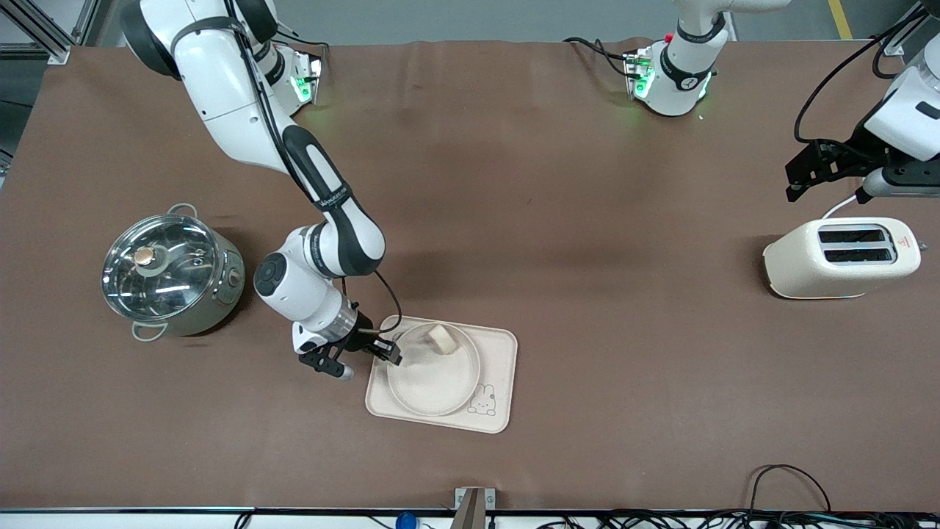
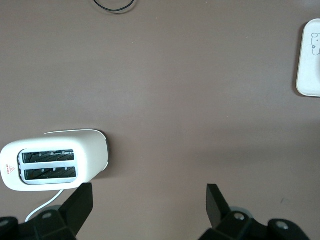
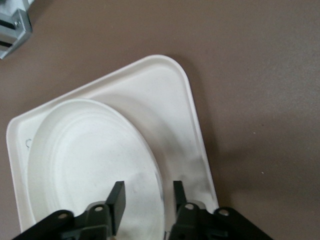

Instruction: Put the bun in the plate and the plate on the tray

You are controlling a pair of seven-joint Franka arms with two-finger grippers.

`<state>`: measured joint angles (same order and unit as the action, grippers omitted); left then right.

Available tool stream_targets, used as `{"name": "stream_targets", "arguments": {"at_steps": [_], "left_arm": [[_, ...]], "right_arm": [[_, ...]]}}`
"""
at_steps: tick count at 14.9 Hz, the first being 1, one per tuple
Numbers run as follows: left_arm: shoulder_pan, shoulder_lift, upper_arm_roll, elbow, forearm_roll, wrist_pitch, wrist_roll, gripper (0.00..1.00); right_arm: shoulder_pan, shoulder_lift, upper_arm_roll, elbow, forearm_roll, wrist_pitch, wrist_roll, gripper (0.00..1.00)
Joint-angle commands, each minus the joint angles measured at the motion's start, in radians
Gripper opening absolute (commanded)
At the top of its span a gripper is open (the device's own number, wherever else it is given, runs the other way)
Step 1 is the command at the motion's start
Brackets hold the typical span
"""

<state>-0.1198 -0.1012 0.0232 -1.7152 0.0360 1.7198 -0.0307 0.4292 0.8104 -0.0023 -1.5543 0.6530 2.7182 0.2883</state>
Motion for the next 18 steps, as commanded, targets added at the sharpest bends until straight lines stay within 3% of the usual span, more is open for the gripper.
{"name": "stream_targets", "arguments": {"at_steps": [1, 3, 4, 11, 14, 16, 18], "left_arm": [[0.006, 0.011, 0.004, 0.028, -0.016, -0.023, 0.022, 1.0], [0.006, 0.011, 0.004, 0.026, -0.016, -0.023, 0.014, 1.0], [0.006, 0.009, 0.004, 0.026, -0.016, -0.023, 0.008, 1.0], [0.006, 0.008, 0.003, 0.023, -0.019, -0.02, 0.005, 1.0], [0.008, 0.009, 0.003, 0.023, -0.019, -0.02, 0.017, 1.0], [0.008, 0.009, 0.003, 0.023, -0.019, -0.02, 0.015, 1.0], [0.006, 0.009, 0.003, 0.025, -0.019, -0.02, 0.015, 1.0]], "right_arm": [[-0.012, -0.034, 0.002, 0.01, 0.039, -0.017, -0.018, 0.99], [-0.014, -0.088, -0.022, -0.003, 0.021, -0.125, -0.023, 1.0], [-0.009, -0.135, -0.083, -0.007, 0.008, -0.22, -0.034, 1.0], [-0.056, -0.509, -0.335, -0.009, -0.307, -0.877, -0.216, 1.0], [-0.159, -0.681, -0.335, -0.038, -0.505, -1.055, -0.25, 1.0], [-0.226, -0.784, -0.322, -0.079, -0.565, -1.081, -0.357, 1.0], [-0.323, -0.827, -0.231, -0.076, -0.617, -1.112, -0.394, 1.0]]}}
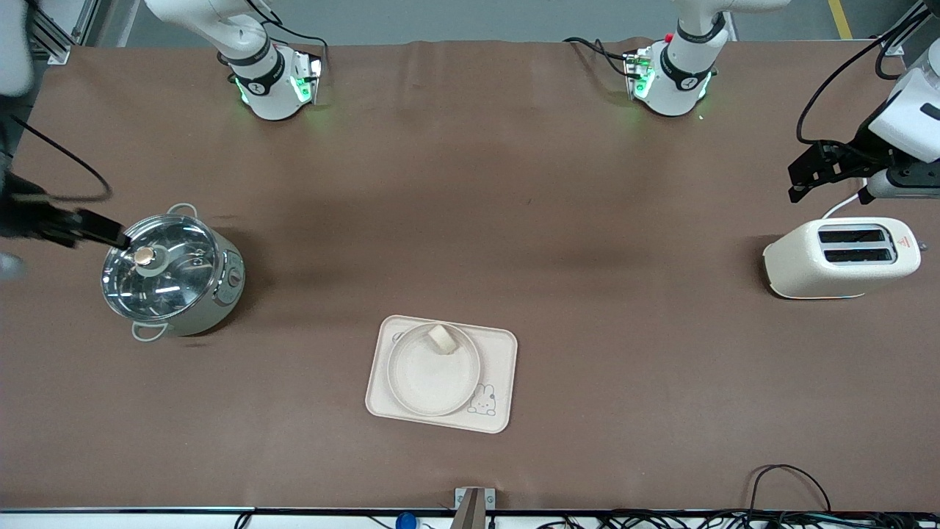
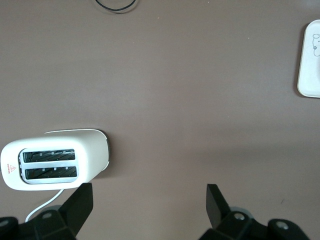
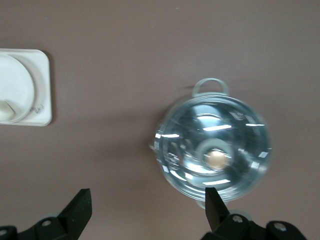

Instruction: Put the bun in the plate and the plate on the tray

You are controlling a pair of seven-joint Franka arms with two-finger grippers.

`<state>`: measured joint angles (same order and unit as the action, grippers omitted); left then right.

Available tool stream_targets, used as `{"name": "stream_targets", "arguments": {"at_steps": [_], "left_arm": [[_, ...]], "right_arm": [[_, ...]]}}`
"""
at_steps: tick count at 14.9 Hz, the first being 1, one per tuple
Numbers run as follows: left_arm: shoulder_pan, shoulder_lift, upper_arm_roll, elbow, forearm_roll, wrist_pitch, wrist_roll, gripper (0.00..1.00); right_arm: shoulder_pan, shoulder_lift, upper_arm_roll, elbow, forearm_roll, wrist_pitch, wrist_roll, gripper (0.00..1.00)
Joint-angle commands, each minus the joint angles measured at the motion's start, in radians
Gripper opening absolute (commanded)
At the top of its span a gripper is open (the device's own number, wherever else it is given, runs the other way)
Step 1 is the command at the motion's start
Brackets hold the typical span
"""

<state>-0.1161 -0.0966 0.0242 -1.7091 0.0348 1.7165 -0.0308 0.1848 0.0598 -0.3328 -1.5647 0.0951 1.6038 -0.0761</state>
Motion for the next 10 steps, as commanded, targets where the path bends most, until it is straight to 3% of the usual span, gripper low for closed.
{"name": "stream_targets", "arguments": {"at_steps": [1, 3, 10], "left_arm": [[0.004, 0.005, 0.002, 0.019, -0.018, -0.017, 0.015, 1.0], [0.004, 0.005, 0.002, 0.019, -0.018, -0.017, 0.014, 1.0], [0.004, 0.008, 0.003, 0.028, -0.013, -0.017, 0.003, 1.0]], "right_arm": [[-0.105, -0.083, 0.154, -0.066, -0.105, 0.002, -0.03, 1.0], [-0.143, -0.087, 0.185, -0.067, -0.124, -0.002, -0.036, 1.0], [-0.11, -0.083, 0.186, -0.06, -0.124, 0.004, -0.047, 1.0]]}}
